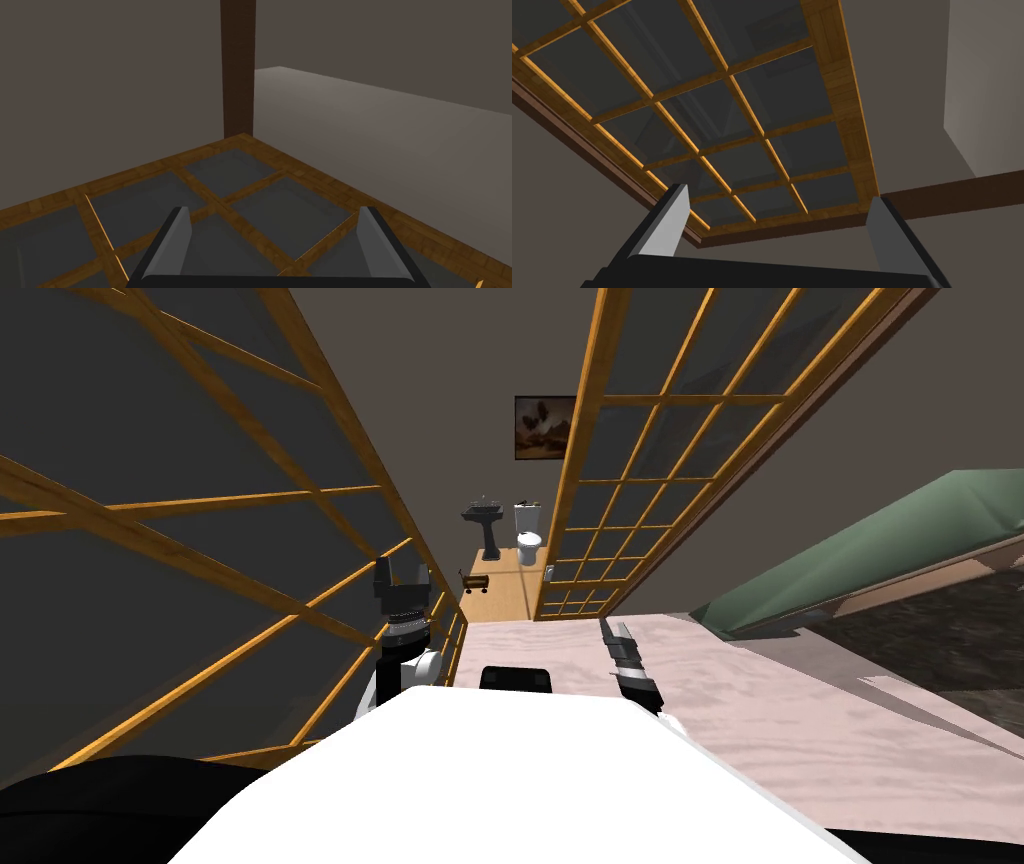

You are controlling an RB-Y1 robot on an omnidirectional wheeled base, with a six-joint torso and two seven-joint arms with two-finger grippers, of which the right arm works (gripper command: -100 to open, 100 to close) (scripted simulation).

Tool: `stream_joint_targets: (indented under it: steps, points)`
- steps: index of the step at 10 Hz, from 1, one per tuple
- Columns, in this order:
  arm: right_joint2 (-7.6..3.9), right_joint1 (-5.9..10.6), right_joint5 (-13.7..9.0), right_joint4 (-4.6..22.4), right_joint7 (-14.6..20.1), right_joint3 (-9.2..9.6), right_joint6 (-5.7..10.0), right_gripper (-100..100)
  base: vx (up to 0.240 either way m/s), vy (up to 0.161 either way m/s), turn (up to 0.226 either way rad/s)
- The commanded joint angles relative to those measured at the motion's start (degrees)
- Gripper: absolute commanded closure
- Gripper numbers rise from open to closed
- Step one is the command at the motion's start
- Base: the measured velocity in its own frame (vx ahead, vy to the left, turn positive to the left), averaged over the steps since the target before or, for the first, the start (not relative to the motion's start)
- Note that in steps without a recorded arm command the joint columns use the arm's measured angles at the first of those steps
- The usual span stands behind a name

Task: Pull the door open

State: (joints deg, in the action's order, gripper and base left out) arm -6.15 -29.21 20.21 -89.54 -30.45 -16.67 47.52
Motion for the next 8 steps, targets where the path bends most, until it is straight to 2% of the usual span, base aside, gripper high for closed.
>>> stream_joint_targets:
  steps: [1,3,8]
  points:
    - [0.26,-0.12,0.65,1.74,-1.87,-0.43,1.30,-100,0.132,0.027,0.043]
    - [0.41,-0.21,1.58,4.55,-4.43,-1.32,3.15,-100,0.131,0.015,0.065]
    - [0.70,-0.36,3.12,9.18,-8.64,-2.79,6.19,-100,0.118,0.016,0.051]
